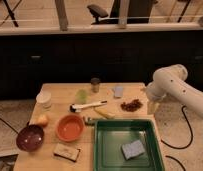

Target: Place grapes in red bowl

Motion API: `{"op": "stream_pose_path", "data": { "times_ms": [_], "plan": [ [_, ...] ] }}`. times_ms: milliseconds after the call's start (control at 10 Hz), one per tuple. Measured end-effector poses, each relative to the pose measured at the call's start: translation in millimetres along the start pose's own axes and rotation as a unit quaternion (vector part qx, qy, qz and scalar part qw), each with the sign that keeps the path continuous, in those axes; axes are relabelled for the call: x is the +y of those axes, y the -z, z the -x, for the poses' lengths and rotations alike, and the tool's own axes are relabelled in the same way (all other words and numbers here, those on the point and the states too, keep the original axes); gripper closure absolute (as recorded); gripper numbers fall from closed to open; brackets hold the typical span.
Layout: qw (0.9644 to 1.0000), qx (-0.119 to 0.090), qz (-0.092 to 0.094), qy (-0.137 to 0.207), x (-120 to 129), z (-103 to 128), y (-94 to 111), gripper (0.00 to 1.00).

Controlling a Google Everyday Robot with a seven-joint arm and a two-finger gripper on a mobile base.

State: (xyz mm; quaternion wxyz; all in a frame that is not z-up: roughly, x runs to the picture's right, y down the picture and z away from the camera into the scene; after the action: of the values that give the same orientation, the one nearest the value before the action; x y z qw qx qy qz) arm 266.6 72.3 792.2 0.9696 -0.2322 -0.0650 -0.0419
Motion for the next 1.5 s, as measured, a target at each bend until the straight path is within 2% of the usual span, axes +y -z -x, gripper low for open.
{"op": "stream_pose_path", "data": {
  "times_ms": [1000, 1500],
  "plan": [
    [0.9993, -0.015, 0.002, 0.033, -15.4, 3.2, -40.0, 0.2],
    [0.9985, -0.017, 0.01, 0.051, -19.4, 2.5, -58.6, 0.2]
  ]
}}
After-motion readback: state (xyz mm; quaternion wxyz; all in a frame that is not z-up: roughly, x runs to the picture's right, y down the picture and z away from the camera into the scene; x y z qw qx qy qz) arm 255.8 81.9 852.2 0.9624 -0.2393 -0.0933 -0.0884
